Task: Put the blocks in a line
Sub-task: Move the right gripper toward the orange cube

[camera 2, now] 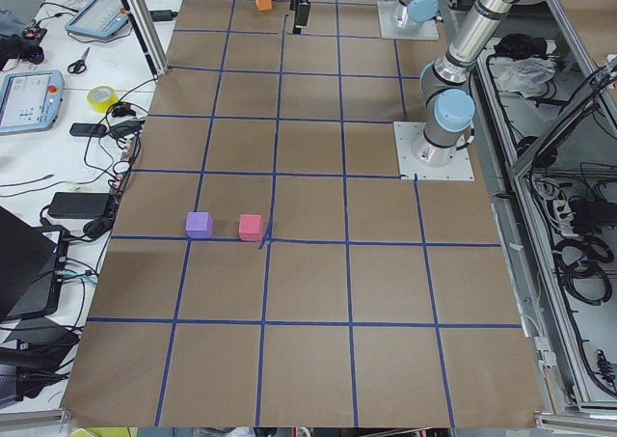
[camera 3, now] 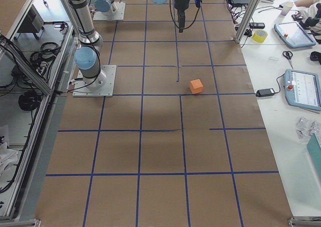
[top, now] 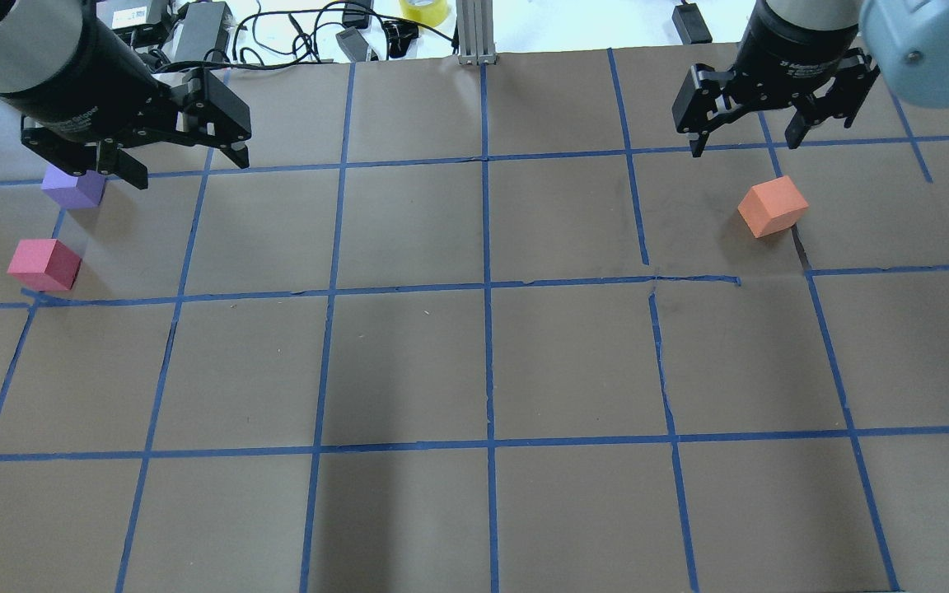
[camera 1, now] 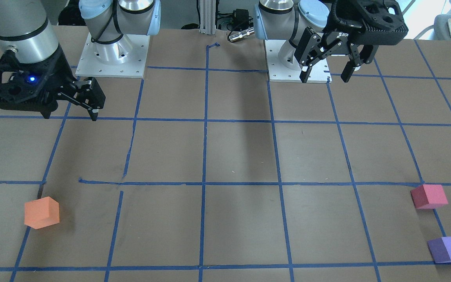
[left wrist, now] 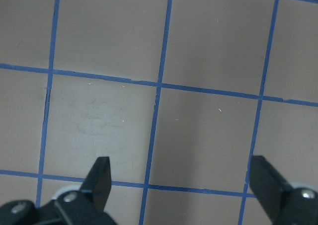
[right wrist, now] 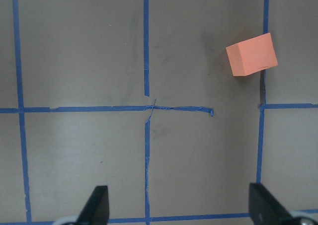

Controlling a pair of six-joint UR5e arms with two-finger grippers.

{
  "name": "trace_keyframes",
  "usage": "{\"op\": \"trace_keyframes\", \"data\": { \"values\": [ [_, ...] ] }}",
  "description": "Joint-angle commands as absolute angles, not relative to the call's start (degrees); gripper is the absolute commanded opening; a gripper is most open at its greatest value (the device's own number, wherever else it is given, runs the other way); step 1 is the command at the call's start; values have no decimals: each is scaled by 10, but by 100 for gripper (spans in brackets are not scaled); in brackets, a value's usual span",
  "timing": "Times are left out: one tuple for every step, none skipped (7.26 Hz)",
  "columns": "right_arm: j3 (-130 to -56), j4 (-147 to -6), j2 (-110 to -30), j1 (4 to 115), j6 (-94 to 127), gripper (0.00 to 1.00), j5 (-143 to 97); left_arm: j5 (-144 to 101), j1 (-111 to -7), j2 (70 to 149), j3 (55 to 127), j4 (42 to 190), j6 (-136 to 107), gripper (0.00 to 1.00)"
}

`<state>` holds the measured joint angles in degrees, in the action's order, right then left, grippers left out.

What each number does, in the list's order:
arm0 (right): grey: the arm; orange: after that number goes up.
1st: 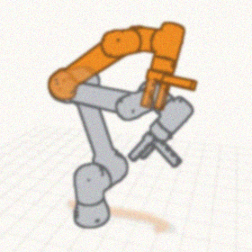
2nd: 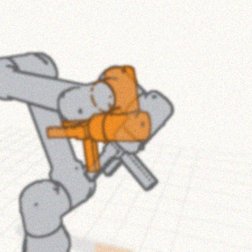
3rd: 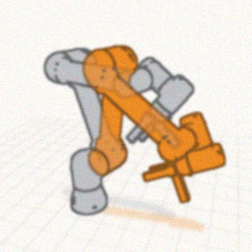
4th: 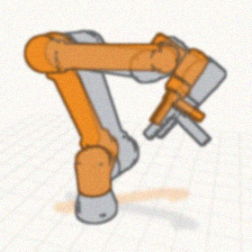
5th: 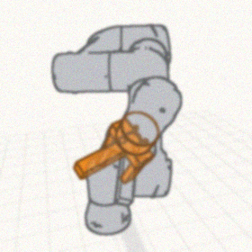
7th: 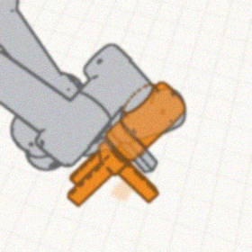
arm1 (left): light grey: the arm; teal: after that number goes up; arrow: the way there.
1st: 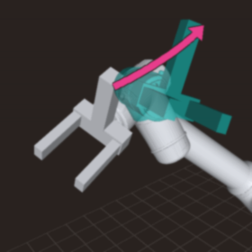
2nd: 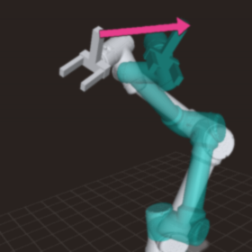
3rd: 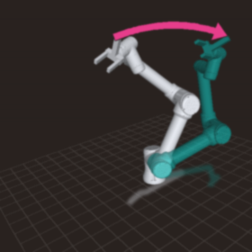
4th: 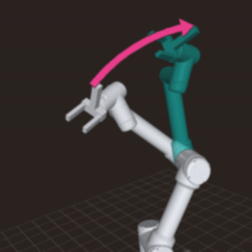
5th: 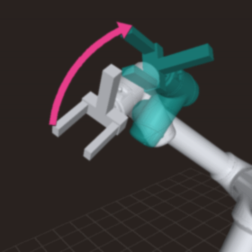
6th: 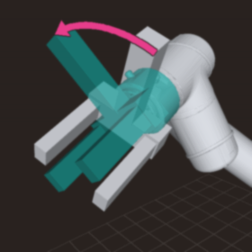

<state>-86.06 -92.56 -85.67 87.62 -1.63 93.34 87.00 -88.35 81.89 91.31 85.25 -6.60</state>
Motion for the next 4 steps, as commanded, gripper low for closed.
{"op": "trace_keyframes", "data": {
  "values": [
    [-861,-930,-839,812,-23,100,930,876,-878,823,914,853,-65,100],
    [-863,-931,-818,804,-49,100,932,876,-871,826,914,852,-65,100],
    [-863,-977,-783,800,-101,100,933,877,-869,826,917,855,-65,100],
    [-864,-1063,-754,799,-118,100,933,877,-868,825,918,853,-65,100]
  ]
}}
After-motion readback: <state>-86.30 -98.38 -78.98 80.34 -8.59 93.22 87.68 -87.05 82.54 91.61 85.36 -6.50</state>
